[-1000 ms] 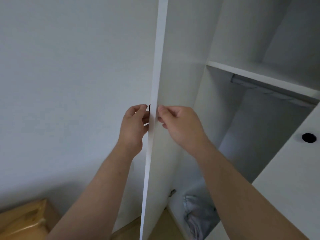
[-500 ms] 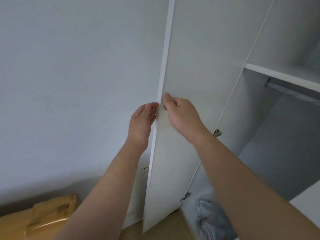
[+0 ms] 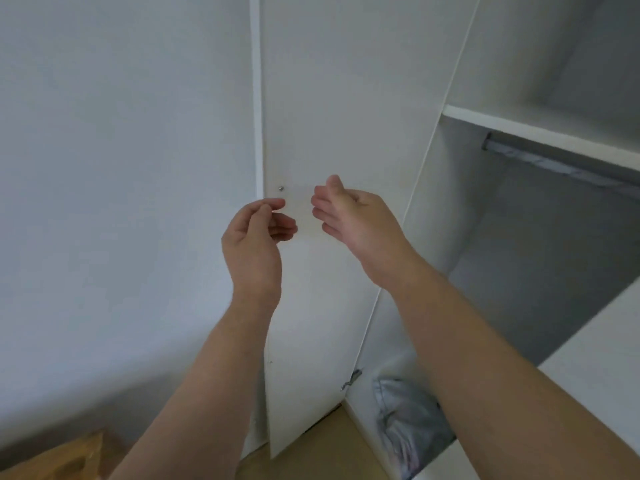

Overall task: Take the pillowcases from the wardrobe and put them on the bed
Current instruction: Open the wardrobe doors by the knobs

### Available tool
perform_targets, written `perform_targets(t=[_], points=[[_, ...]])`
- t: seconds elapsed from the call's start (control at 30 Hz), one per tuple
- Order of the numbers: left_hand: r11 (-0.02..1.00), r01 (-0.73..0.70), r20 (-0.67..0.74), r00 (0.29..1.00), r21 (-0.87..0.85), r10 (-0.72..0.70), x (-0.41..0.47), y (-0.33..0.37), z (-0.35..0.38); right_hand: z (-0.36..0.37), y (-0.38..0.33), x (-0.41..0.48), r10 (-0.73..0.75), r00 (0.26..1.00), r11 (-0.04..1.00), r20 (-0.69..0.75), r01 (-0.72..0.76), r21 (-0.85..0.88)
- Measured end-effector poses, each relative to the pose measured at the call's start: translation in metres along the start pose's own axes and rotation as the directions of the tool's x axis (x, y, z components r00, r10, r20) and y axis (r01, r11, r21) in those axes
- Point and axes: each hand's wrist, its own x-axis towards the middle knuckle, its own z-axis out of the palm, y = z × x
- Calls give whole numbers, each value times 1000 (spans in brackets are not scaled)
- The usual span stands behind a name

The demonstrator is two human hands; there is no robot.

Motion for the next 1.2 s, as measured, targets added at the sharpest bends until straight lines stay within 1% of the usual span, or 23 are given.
perform_targets(t=[0.03,0.1,0.2,0.23,0.27,0.33,0.4,0.47,0.5,0.57,0.63,0.67,0.73,0.8,0.87,0.9,0.93,1.03,1.07,1.13,1.2], points=[[1000,18,47,999,-13,-17,-3,-2,8,-9,5,-2,0,999,1000,-33,0,22],[997,63,128,990,-35,-58,-12,-10,33,-33,17,-9,-7,987,1000,-162,12,27],[989,138,242,963,-46,-123,-30,-26,74,-77,35,-26,2,921,1000,-390,-4,-4],[986,158,288,948,-47,-138,-36,-31,87,-92,41,-32,23,885,1000,-465,-19,14],[979,200,353,919,-41,-173,-50,-40,110,-119,50,-45,49,830,999,-556,-34,37],[971,235,406,892,-36,-200,-60,-48,128,-143,58,-60,75,758,997,-648,-55,51],[956,291,495,835,-23,-242,-79,-59,157,-178,70,-80,61,646,996,-761,-93,1],[935,355,581,760,6,-292,-98,-70,184,-206,76,-98,34,565,985,-824,-157,-68],[922,387,625,712,32,-320,-110,-76,199,-220,79,-108,19,532,977,-847,-190,-97],[904,419,682,637,85,-359,-129,-84,225,-239,79,-124,-5,492,961,-871,-238,-140],[895,431,717,587,116,-376,-148,-91,250,-255,81,-135,-35,457,946,-889,-273,-177],[893,430,722,576,132,-384,-155,-94,258,-260,82,-138,-47,453,935,-890,-293,-198],[886,438,741,542,154,-397,-166,-98,271,-269,82,-141,-54,459,912,-887,-339,-231],[882,435,772,492,184,-404,-172,-100,281,-277,80,-141,-48,490,893,-870,-369,-257],[882,428,799,451,199,-399,-173,-103,285,-280,77,-137,-35,536,871,-844,-398,-288],[884,418,812,431,206,-393,-173,-104,286,-281,78,-134,-32,539,862,-841,-411,-296],[888,405,827,407,216,-387,-171,-108,287,-281,79,-131,-35,525,855,-851,-425,-297],[890,398,851,366,222,-376,-164,-118,285,-281,83,-124,-65,469,830,-881,-465,-308],[886,402,857,348,230,-380,-161,-120,283,-281,83,-123,-73,461,813,-884,-485,-321],[880,405,872,302,248,-385,-157,-125,281,-278,83,-122,-90,438,782,-894,-525,-336],[875,417,899,239,247,-368,-155,-128,281,-271,82,-122,-111,396,775,-912,-540,-329]])
